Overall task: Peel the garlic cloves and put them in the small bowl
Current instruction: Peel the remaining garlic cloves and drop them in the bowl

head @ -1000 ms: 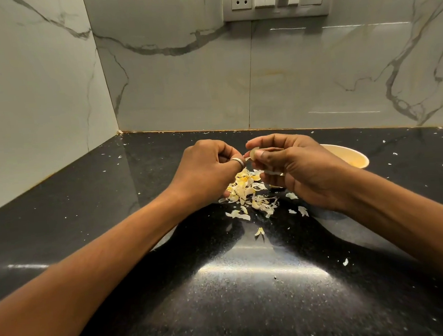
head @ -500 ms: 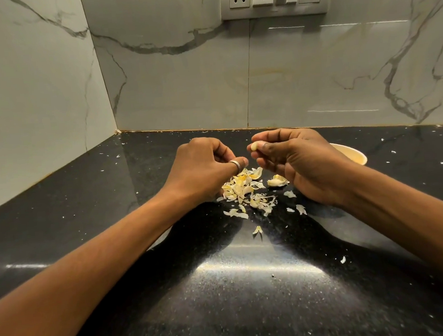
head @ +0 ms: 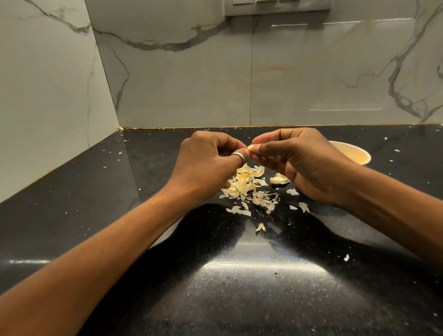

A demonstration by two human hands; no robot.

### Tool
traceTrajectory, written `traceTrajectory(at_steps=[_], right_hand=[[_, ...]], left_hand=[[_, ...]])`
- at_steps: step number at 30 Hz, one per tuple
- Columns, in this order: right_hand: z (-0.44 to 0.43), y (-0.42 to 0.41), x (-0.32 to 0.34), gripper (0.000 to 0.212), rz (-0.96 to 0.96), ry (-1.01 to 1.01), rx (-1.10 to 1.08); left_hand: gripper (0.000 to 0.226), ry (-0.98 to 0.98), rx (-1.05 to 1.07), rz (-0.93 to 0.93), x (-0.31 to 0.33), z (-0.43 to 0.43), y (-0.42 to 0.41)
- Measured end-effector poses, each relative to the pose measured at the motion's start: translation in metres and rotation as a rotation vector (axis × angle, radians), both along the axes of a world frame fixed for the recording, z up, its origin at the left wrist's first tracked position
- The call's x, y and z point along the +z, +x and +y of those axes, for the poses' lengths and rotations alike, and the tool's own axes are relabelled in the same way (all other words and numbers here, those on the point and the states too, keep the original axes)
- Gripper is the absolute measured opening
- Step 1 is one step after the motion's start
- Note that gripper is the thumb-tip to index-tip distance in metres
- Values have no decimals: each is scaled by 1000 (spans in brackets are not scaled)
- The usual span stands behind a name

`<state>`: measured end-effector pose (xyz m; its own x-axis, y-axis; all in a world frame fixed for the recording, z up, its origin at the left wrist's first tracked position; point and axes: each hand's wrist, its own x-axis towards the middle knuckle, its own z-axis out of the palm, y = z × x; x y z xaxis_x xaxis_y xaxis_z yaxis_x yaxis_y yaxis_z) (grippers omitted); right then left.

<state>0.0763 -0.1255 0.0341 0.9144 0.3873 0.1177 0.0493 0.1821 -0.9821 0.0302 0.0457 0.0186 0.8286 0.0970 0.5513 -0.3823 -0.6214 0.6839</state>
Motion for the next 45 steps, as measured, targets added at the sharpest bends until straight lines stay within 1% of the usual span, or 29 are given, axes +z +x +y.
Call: traceTrajectory(at_steps=[4,9,12,15,20,25,31,33,35,39,45], right_hand=[[0,-1,-1,12,-53,-72,-8],[-1,-3,0,14,-181,-200,-33],[-1,-4,0,16,-196,-213,-27],[0,-3,-1,16,-163,-186,3],[0,-2,-1,17,-13,-45,90],[-4,-3,4,20,66,-7,113],[-3,-2,6,23,92,8,111],[-4,-2,7,21,86,-1,105],[-6,-1,9,16,61,-18,93],[-13,1,17,12,-47,-99,71],[-31,7,34,12,-377,-420,-71]], left_hand=[[8,21,3,-7,1,1,0],[6,78,28,-26,1,0,-2],[6,93,39,-32,1,-1,-2],[8,75,42,-21,1,0,-2],[9,12,20,21,2,2,-2],[10,-12,53,40,2,2,0],[4,28,78,42,2,2,0],[6,43,75,41,2,3,0],[9,58,88,34,2,3,0],[28,80,139,37,1,4,3],[34,127,176,77,2,0,0]])
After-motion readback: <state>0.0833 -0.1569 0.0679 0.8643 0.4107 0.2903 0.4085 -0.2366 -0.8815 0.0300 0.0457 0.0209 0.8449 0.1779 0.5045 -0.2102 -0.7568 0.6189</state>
